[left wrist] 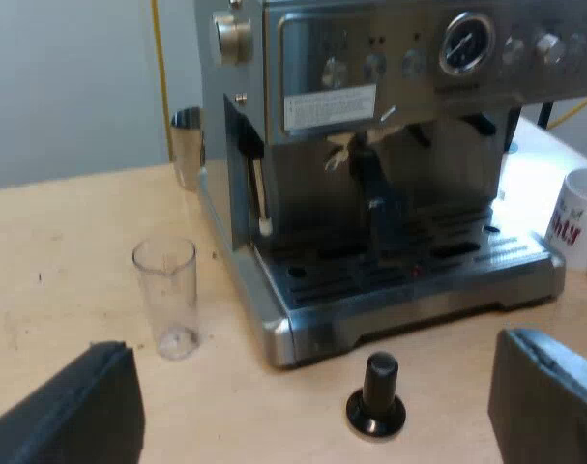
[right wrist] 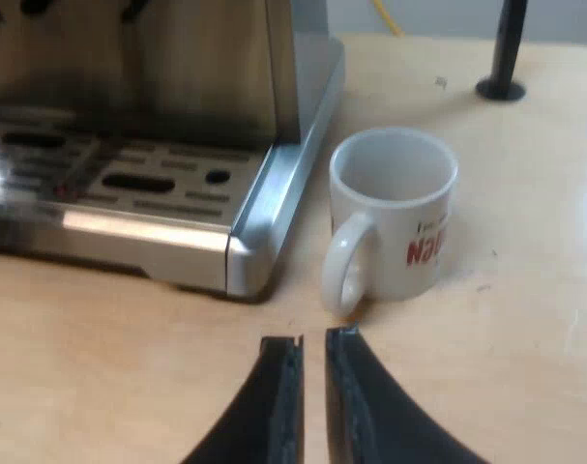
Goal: Remove mug from coffee machine
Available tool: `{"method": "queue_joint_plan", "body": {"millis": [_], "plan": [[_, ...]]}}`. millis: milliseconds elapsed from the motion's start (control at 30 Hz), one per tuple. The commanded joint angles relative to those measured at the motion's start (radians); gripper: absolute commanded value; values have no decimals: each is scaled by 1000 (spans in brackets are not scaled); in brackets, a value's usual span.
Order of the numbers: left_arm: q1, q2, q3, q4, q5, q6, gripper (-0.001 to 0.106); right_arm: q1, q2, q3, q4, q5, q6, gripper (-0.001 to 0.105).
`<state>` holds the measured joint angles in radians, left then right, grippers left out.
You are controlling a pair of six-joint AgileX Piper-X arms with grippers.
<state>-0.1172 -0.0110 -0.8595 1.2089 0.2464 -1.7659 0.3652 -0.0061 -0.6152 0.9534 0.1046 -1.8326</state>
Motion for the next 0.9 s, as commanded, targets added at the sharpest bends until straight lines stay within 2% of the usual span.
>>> {"method": "queue_joint_plan", "body": {"millis": [33, 267, 433, 600, 900], "plan": [[1, -43, 22, -3, -11, -10, 87, -2, -48, 8, -6, -18, -2, 9], [1, -43, 95, -6, -11, -10, 87, -2, -48, 31, -6, -41, -2, 9], [1, -43, 135, -27, -11, -10, 87, -2, -48, 45, -6, -41, 24, 9], [1, -43, 191, -113, -11, -10, 87, -2, -47, 96, -6, -64, 29, 9], [1, -42, 278, -119, -11, -3, 87, -2, -47, 125, 2, -64, 29, 9]]}}
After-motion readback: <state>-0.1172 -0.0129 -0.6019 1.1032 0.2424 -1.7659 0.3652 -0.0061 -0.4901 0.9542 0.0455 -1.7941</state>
